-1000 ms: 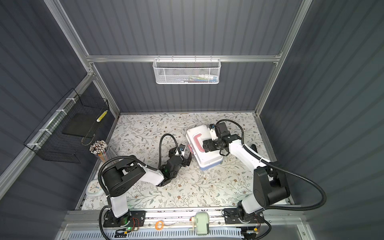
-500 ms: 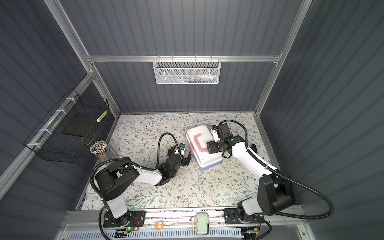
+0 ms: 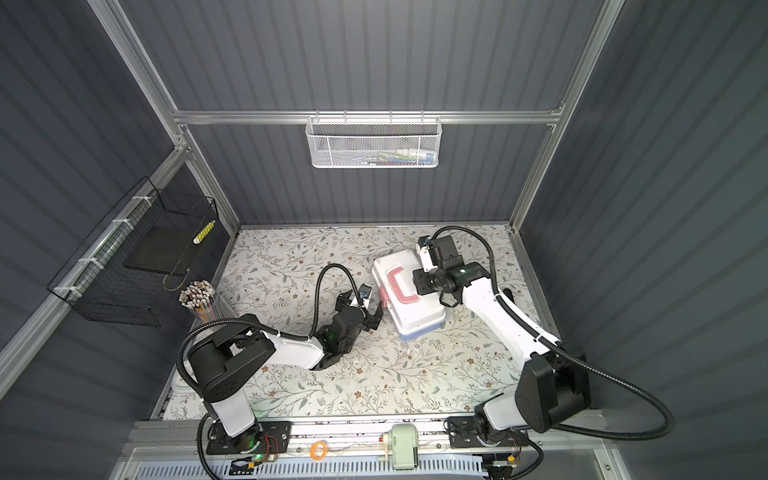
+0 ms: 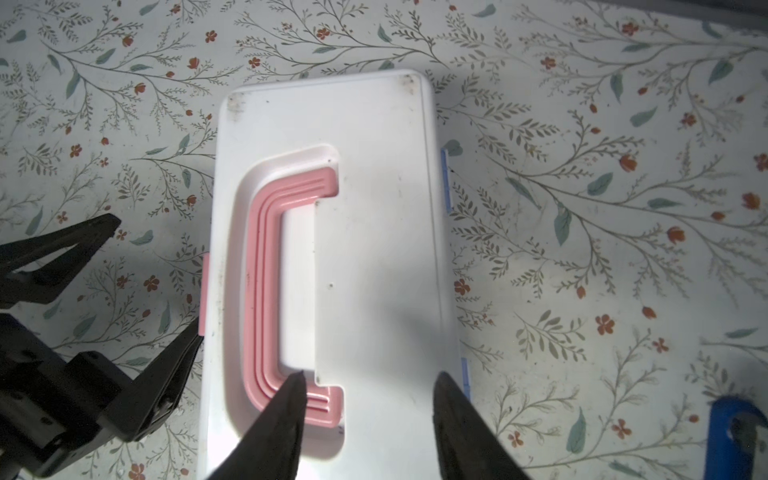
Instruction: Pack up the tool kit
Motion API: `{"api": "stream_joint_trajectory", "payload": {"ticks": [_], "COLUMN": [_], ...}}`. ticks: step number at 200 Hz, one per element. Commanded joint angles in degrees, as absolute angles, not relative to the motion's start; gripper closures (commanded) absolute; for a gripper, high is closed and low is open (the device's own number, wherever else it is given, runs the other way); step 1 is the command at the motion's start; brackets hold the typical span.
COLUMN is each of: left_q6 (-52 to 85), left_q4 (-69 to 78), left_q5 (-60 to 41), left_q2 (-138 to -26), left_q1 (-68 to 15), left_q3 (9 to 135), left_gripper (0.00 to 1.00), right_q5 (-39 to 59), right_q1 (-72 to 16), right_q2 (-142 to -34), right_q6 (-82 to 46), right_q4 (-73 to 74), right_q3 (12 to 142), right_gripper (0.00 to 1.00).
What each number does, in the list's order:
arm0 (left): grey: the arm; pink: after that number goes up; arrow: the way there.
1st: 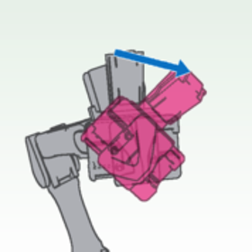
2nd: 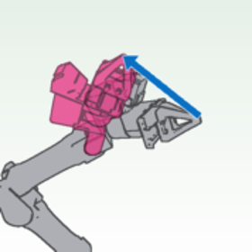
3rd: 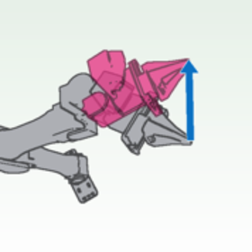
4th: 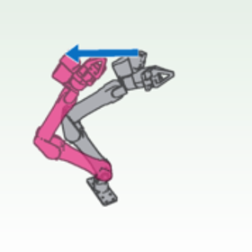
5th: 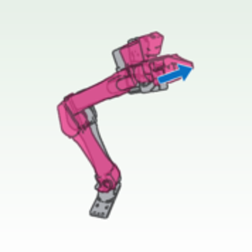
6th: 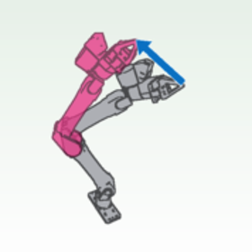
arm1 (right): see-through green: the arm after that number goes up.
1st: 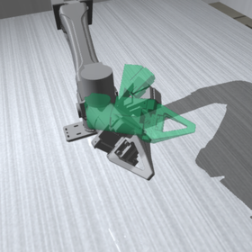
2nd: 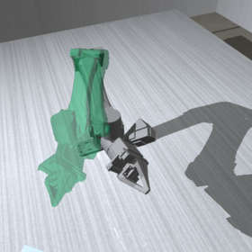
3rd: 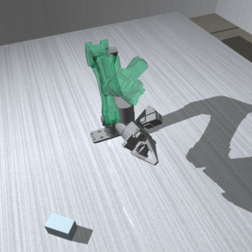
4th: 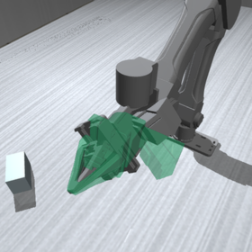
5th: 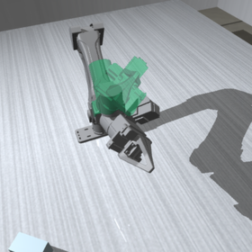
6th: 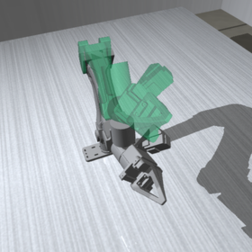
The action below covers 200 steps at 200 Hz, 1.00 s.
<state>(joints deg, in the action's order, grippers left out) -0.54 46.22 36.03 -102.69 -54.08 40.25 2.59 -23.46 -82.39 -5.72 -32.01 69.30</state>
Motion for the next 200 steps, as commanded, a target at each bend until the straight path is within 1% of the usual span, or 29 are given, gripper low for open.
{"api": "stream_joint_trajectory", "payload": {"ticks": [1,23,39,73,106,200], "left_q6": [-1.1,-0.2,0.4,1.1,2.2,3.8], "left_q4": [45.8,44.2,43.0,42.6,42.5,42.4], "left_q5": [36.6,36.3,35.8,34.5,32.7,30.1], "left_q2": [-100.8,-100.4,-100.1,-100.1,-100.3,-100.7], "left_q1": [-54.3,-53.9,-53.6,-53.0,-52.1,-50.8], "left_q3": [41.4,41.8,42.3,42.5,42.6,42.6], "left_gripper": [0.02,0.02,0.02,0.02,0.02,0.02], "right_q5": [4.8,5.5,4.0,3.3,4.3,-0.3], "right_q1": [-25.5,-28.4,-30.8,-34.4,-36.3,-38.4], "right_q2": [-84.7,-87.3,-89.7,-93.5,-95.3,-100.5], "right_q6": [-7.3,-9.2,-9.6,-11.2,-12.9,-13.7], "right_q4": [-33.7,-34.2,-35.4,-35.5,-34.5,-39.3], "right_q3": [72.3,74.7,76.7,78.8,79.5,83.7], "right_gripper": [0.6,0.77,0.82,0.85,0.92,0.92]}}
